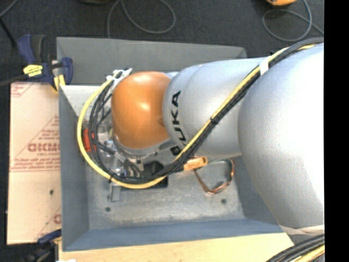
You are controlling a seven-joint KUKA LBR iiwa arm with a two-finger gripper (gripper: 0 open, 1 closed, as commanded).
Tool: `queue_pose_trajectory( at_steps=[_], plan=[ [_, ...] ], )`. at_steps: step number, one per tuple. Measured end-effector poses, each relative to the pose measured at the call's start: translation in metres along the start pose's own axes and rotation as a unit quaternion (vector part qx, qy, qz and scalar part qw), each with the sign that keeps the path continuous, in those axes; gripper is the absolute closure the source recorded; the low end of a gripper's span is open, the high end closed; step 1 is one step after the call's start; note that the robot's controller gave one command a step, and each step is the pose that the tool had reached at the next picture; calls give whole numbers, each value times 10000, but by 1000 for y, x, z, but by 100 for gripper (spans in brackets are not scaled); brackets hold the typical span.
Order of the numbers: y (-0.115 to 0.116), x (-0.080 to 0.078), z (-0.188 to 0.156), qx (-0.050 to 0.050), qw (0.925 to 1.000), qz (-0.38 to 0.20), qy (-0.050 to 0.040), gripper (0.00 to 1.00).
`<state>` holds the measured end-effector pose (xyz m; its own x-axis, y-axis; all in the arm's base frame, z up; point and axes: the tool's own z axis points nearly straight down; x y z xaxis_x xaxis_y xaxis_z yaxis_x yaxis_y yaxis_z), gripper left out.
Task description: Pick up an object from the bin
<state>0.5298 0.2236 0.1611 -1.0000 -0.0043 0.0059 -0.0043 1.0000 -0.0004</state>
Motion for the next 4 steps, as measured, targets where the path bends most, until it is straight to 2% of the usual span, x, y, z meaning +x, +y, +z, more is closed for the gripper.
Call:
queue_pose_trajectory(
  at_steps=[1,2,3,4],
  plan=[
    [-1,-2,-5,-11,10000,22,-40,0],
    [-42,-23,42,-12,9992,-392,-50,0],
    [-83,-25,80,-9,10000,31,-33,0],
    [-98,-41,88,-14,9998,-205,-64,0]
  ],
)
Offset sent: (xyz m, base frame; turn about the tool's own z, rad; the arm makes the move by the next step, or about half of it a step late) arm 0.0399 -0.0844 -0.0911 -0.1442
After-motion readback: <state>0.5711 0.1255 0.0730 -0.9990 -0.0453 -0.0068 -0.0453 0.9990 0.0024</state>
